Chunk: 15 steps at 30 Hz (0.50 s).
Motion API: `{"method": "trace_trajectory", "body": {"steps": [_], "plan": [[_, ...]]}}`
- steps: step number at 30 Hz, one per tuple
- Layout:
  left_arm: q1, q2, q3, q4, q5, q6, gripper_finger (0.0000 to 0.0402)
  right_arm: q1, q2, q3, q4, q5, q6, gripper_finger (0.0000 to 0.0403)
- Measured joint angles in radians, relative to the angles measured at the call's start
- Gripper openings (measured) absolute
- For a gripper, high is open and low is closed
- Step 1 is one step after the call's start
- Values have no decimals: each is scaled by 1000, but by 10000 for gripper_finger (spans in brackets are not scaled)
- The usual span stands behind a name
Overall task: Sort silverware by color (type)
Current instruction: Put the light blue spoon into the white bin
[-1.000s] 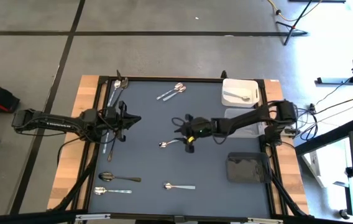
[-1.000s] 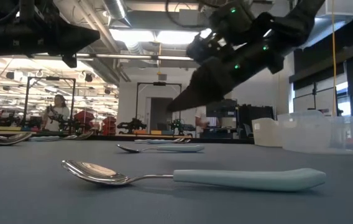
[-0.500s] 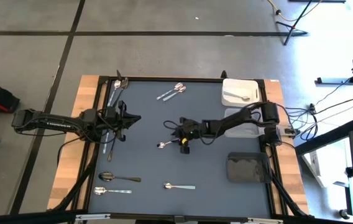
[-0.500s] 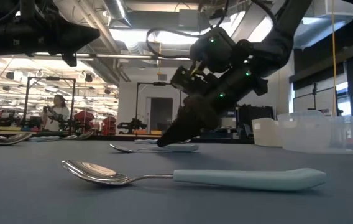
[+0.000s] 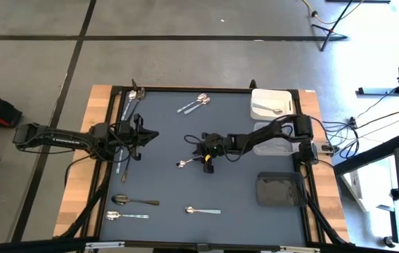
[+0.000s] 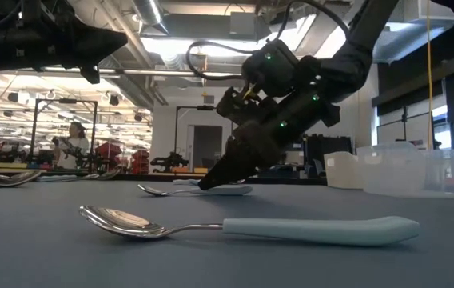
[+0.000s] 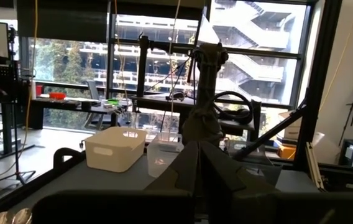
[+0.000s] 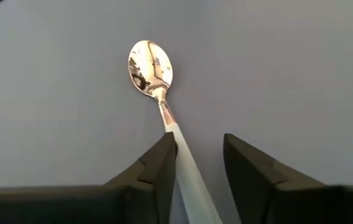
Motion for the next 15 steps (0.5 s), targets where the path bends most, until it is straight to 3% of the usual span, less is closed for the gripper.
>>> {"method": "trace_trajectory", "body": {"steps": [10,15], "plan": [[0,0,0,22,34,-1,11,-11,1,-1,-9,17,-8,14],[-1,0,0,29,44,0,11,-17,2,-2,-8,29,-30,5]]}}
